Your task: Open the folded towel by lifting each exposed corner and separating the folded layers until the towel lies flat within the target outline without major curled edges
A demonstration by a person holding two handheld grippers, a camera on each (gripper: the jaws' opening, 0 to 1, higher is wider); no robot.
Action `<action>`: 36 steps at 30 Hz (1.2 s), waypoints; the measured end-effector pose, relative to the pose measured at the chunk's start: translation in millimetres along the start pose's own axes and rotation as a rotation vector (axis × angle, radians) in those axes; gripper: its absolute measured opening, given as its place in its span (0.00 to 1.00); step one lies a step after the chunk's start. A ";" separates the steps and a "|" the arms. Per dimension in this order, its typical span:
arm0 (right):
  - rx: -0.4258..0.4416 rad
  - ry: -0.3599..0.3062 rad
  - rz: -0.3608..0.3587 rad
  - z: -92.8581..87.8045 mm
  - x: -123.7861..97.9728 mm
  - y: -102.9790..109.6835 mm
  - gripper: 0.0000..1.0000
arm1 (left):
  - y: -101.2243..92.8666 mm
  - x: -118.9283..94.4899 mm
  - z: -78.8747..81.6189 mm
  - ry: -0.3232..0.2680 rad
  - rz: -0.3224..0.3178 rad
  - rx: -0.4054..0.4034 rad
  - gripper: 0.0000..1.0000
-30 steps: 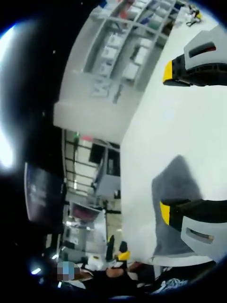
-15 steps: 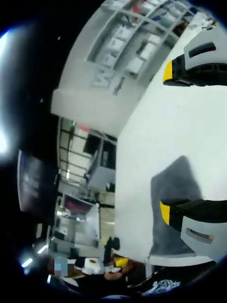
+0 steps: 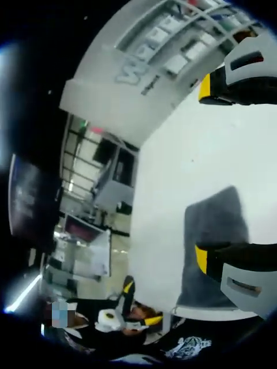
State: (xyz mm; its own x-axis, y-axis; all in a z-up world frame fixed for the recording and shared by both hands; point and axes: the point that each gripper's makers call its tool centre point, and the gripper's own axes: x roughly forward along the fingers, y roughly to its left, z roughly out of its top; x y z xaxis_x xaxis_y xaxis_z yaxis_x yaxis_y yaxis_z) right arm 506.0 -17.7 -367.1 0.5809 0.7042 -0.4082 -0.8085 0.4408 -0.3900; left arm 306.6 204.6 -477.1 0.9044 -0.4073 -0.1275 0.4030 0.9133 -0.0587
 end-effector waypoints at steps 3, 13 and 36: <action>-0.008 0.022 0.030 3.3 12.2 -4.3 0.99 | -3.4 0.6 -0.5 0.001 -0.002 0.014 0.96; -0.100 0.106 0.198 5.5 53.5 11.4 0.93 | -16.7 5.9 -24.7 0.045 -0.001 0.077 0.94; -0.149 0.158 0.291 27.6 105.3 25.7 0.87 | -36.0 -7.4 -59.2 0.094 0.030 0.208 0.81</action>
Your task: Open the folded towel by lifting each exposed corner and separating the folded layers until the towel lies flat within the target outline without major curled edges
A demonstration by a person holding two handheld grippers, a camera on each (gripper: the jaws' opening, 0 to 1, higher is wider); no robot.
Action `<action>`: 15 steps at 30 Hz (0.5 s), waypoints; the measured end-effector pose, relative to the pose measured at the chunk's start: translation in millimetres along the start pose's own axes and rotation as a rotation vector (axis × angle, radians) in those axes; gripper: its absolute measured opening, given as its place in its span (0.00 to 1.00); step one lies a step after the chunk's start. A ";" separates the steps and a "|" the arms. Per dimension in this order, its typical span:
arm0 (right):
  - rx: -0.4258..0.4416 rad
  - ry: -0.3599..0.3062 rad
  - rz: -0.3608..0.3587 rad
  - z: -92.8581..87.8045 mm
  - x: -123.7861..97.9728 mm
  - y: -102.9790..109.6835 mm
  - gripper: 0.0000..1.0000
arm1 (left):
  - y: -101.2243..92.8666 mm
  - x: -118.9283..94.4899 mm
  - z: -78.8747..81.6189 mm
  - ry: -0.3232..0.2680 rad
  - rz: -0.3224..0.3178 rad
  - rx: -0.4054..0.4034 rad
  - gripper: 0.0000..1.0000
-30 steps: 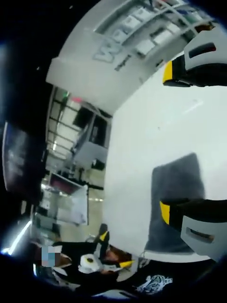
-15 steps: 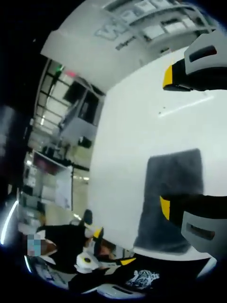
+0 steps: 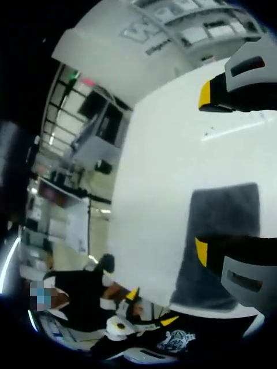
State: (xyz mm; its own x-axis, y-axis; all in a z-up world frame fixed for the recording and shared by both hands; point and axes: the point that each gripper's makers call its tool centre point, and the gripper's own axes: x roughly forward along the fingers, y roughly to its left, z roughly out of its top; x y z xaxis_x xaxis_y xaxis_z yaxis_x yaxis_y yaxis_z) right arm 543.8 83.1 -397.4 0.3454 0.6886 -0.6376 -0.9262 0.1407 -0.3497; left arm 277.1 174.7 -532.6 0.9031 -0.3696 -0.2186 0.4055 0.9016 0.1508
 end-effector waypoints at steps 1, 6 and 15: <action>-0.002 -0.006 0.002 1.6 2.3 0.9 0.86 | -0.4 0.5 -2.8 0.008 -0.001 -0.001 0.79; -0.005 -0.002 0.026 -0.3 14.3 6.2 0.81 | 3.9 1.3 -9.4 0.012 0.015 -0.027 0.71; 0.003 0.029 0.048 -2.1 31.9 -1.1 0.75 | -5.7 3.1 -16.9 0.015 -0.022 -0.096 0.53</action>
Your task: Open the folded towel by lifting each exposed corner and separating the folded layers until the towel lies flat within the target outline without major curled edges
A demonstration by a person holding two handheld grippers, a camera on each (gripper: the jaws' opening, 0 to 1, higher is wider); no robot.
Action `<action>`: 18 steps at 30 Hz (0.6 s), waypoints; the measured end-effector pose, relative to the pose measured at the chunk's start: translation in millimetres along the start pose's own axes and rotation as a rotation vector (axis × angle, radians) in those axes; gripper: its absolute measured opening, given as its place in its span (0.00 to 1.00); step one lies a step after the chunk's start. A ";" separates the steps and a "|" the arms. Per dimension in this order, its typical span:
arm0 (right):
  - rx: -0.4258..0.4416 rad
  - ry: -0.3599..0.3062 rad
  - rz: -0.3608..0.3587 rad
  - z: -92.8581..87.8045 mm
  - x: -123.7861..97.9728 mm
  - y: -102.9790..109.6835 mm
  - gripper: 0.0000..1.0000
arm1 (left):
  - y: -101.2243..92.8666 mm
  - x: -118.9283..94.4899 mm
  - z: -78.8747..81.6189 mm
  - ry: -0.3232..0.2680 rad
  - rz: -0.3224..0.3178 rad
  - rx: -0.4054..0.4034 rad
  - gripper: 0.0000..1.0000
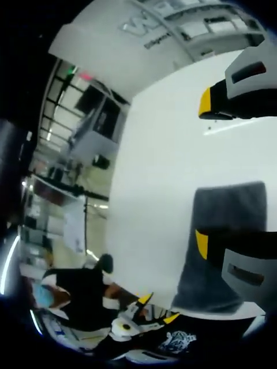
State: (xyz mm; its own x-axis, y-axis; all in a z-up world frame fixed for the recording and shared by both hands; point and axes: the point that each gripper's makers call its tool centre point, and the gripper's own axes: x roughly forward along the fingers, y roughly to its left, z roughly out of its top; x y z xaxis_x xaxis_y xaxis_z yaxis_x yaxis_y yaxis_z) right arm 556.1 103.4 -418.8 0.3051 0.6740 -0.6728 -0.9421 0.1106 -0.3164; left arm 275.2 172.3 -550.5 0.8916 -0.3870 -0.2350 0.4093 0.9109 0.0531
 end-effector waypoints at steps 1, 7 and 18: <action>0.000 0.006 0.003 -0.1 2.5 0.5 0.75 | -0.3 0.3 -1.6 0.006 -0.001 -0.001 0.53; -0.022 0.042 0.026 -3.0 18.3 6.8 0.72 | -7.6 1.9 -10.0 0.040 -0.041 -0.052 0.46; -0.083 0.116 0.101 -15.7 51.5 21.6 0.57 | -11.0 9.6 -5.8 0.020 -0.041 -0.045 0.38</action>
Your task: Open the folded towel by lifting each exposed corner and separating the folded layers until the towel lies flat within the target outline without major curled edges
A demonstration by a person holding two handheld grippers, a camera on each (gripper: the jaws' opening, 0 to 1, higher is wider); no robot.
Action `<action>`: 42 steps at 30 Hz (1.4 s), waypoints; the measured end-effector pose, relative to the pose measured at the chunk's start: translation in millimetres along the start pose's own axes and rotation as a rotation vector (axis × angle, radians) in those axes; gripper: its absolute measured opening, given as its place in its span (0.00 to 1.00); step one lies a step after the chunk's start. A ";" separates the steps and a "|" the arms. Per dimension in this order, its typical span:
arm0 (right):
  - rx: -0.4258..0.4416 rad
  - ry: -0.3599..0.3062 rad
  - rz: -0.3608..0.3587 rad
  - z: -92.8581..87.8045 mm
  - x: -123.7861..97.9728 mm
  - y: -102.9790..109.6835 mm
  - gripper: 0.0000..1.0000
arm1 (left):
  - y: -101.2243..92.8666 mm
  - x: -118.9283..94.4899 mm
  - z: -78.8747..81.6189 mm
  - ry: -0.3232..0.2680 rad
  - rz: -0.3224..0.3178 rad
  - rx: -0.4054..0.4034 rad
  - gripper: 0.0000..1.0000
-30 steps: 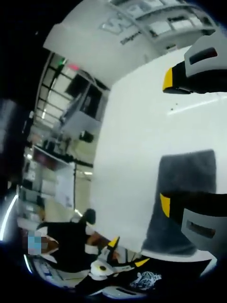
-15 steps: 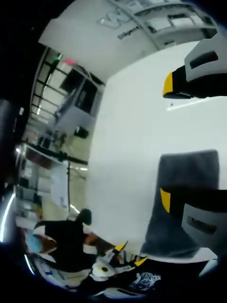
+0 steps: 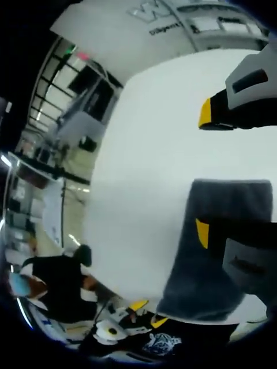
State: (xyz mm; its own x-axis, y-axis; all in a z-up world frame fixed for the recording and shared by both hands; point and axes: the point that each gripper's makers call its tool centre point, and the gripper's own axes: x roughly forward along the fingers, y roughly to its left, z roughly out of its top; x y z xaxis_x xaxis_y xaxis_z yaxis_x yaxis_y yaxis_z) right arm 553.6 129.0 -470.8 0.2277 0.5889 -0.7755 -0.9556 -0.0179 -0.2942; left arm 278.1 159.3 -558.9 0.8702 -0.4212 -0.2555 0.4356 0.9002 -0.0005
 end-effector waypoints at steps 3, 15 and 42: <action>0.006 0.041 0.026 -6.5 12.4 5.2 0.57 | 1.4 2.0 -0.5 0.000 0.003 -0.001 0.36; 0.039 0.091 0.093 -17.1 43.9 12.8 0.49 | -2.5 7.4 -2.5 -0.015 0.001 -0.009 0.30; 0.172 0.227 0.184 -50.6 103.2 24.2 0.33 | -5.2 10.5 -7.7 -0.010 -0.009 -0.030 0.21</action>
State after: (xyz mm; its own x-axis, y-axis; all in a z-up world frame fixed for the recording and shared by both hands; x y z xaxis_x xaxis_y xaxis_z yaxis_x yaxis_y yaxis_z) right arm 563.5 148.5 -586.3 0.0662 0.3935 -0.9170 -0.9977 0.0411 -0.0543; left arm 283.1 151.1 -569.1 0.8683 -0.4307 -0.2461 0.4369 0.8989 -0.0314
